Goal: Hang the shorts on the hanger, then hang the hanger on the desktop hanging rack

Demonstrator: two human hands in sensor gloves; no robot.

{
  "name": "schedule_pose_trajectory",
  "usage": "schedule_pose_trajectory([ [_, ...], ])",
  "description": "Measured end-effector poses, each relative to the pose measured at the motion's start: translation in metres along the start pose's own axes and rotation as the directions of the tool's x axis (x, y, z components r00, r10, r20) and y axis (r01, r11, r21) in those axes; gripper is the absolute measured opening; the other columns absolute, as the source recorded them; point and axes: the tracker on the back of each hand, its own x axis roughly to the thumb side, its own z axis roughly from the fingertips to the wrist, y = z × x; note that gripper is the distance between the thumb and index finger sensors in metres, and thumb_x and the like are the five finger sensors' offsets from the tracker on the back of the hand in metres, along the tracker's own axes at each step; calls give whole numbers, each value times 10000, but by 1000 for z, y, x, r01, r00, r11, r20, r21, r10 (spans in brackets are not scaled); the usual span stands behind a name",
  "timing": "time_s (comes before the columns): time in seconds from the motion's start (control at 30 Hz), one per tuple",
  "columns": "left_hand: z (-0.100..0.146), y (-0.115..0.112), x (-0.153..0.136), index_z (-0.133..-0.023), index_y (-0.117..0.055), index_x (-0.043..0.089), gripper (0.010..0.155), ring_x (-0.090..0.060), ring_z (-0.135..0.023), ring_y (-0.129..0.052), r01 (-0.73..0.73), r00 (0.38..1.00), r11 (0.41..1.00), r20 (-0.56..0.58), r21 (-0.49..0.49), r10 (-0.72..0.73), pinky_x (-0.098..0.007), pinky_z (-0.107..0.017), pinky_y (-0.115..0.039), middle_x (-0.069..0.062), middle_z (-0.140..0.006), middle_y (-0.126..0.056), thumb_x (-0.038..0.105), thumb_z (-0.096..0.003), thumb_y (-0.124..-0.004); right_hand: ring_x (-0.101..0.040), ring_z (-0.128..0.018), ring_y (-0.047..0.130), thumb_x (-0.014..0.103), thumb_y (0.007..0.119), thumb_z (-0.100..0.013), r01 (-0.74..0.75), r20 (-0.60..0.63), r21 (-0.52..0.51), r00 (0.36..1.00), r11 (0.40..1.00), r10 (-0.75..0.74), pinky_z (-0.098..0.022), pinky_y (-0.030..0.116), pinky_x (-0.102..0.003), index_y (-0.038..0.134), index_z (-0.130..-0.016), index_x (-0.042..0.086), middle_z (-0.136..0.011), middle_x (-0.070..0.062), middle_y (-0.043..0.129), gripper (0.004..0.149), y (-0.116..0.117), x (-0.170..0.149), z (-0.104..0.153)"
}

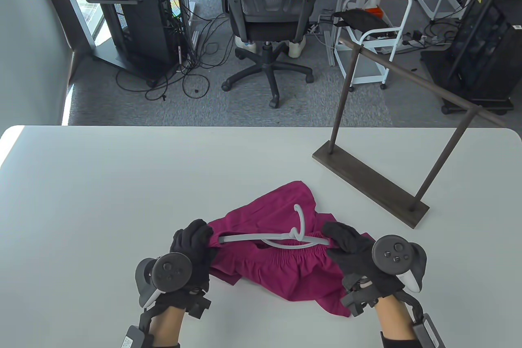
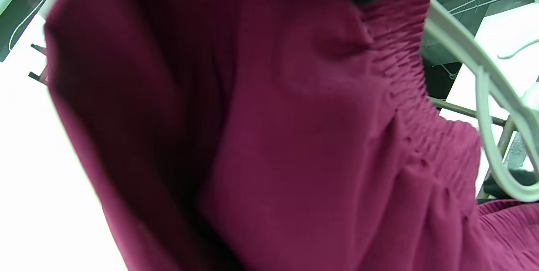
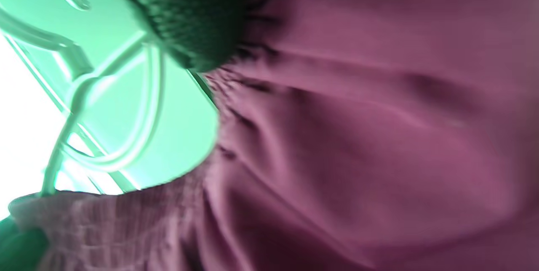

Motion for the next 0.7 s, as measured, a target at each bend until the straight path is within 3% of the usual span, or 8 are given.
schedule_pose_trajectory([
  [0.03,0,1,-2,-948,-638,90,623,-403,-963,-753,-13,1000,1000,-8,9,13,-691,-678,-571,-131,-1054,-565,412,-416,-689,-478,-917,693,417,909,-388,-38,-32,16,999,999,39,-631,589,-752,580,-1057,224,-1076,-143,629,771,-2,-4,1],
  [0.13,2,6,-7,-944,-647,85,623,-403,-958,-760,-48,999,998,-23,31,48,-692,-676,-571,-128,-1051,-575,413,-416,-691,-495,-932,660,405,904,-391,-85,-74,25,994,996,86,-606,588,-788,608,-1041,226,-1083,-143,612,736,-7,-16,1],
  [0.23,4,10,-15,-949,-654,74,639,-401,-960,-761,-76,996,996,-39,37,77,-693,-677,-567,-126,-1051,-584,418,-412,-695,-479,-900,726,381,854,-416,40,-113,27,993,999,-37,-590,658,-760,756,-921,212,-1047,-132,687,542,-13,-34,2],
  [0.33,4,11,-16,-954,-653,64,651,-398,-961,-759,-111,992,992,-47,54,113,-693,-681,-558,-121,-1053,-585,421,-410,-695,-497,-846,776,353,858,-418,228,-125,62,968,972,-219,-554,712,-747,765,-903,173,-1027,-162,707,526,-12,-41,1],
  [0.43,4,11,-21,-958,-653,54,662,-398,-961,-757,-139,988,989,-66,58,143,-694,-681,-555,-120,-1053,-587,423,-410,-697,-437,-799,835,379,847,-414,220,-120,67,970,973,-211,-530,792,-672,756,-902,194,-1011,-136,729,529,-13,-41,-1],
  [0.53,5,9,-26,-965,-650,43,675,-402,-966,-745,-184,978,982,-93,50,188,-704,-688,-521,-120,-1057,-584,428,-413,-700,-440,-811,806,365,864,-411,350,-119,42,932,936,-343,-520,794,-663,774,-896,171,-1004,-142,734,530,-13,-44,0],
  [0.57,5,10,-26,-953,-643,193,592,-401,-966,-747,-178,979,983,-94,53,183,-704,-692,-510,-120,-1058,-586,429,-413,-700,-444,-812,803,359,871,-409,364,-118,38,926,930,-358,-511,801,-658,780,-893,163,-1001,-145,737,531,-13,-44,0],
  [0.7,5,12,-24,-975,-619,207,610,-393,-986,-728,-130,986,989,-97,71,136,-710,-705,-450,-114,-1069,-576,460,-424,-686,-437,-801,818,363,878,-404,364,-101,5,927,932,-361,-465,848,-608,801,-886,171,-987,-131,763,524,-18,-39,1],
])
